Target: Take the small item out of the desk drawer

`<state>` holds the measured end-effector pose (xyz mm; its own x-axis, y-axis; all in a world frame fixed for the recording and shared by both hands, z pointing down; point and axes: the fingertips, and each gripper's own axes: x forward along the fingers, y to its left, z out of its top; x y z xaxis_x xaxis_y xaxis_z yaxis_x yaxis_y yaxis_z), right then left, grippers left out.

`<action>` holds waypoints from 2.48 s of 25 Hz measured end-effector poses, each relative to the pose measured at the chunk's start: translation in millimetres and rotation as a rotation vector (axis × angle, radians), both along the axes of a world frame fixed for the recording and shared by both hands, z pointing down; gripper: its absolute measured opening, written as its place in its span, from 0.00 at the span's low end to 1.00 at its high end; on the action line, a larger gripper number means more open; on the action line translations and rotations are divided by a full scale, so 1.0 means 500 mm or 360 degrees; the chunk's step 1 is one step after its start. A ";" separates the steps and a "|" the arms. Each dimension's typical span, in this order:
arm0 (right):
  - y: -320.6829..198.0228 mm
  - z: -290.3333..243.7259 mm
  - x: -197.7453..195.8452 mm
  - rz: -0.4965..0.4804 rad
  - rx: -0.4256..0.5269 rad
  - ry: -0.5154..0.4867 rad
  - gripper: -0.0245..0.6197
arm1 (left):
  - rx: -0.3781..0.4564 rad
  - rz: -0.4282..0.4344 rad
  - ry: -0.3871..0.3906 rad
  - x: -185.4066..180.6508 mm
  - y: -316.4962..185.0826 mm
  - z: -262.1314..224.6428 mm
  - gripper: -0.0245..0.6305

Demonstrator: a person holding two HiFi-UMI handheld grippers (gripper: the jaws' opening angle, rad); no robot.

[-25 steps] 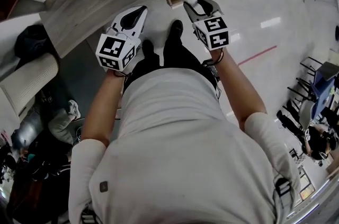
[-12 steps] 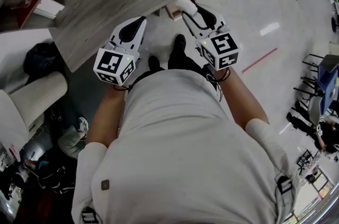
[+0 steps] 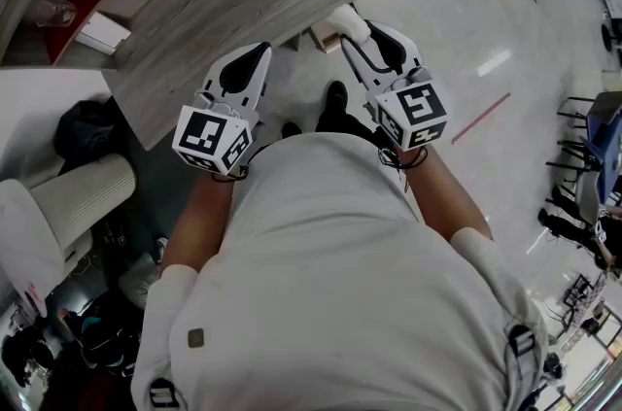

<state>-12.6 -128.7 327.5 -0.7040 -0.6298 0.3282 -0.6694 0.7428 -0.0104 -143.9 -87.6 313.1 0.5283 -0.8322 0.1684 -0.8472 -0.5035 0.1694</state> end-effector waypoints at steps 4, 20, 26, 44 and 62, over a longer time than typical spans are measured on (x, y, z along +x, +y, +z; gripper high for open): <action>0.027 -0.015 -0.006 0.0041 0.0025 0.0007 0.31 | 0.0016 0.0042 0.0030 -0.005 0.015 -0.016 0.06; 0.093 -0.046 0.130 0.0177 0.0036 -0.0028 0.31 | 0.0097 0.0150 0.0050 0.095 0.074 -0.101 0.06; 0.103 -0.056 0.221 0.0164 0.0035 -0.0057 0.31 | 0.0097 0.0152 0.0028 0.196 0.078 -0.116 0.06; 0.217 -0.031 0.427 -0.0008 0.0023 -0.0105 0.31 | 0.0012 0.0088 -0.0022 0.440 0.211 -0.086 0.06; 0.411 -0.077 0.249 0.0018 0.0123 -0.0115 0.31 | 0.0106 0.0153 -0.0046 0.256 0.383 -0.122 0.06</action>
<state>111.8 76.8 289.1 -0.7166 -0.6594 0.2272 -0.6775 0.7356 -0.0019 -15.9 104.1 252.0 0.6019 -0.7878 0.1309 -0.7986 -0.5919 0.1092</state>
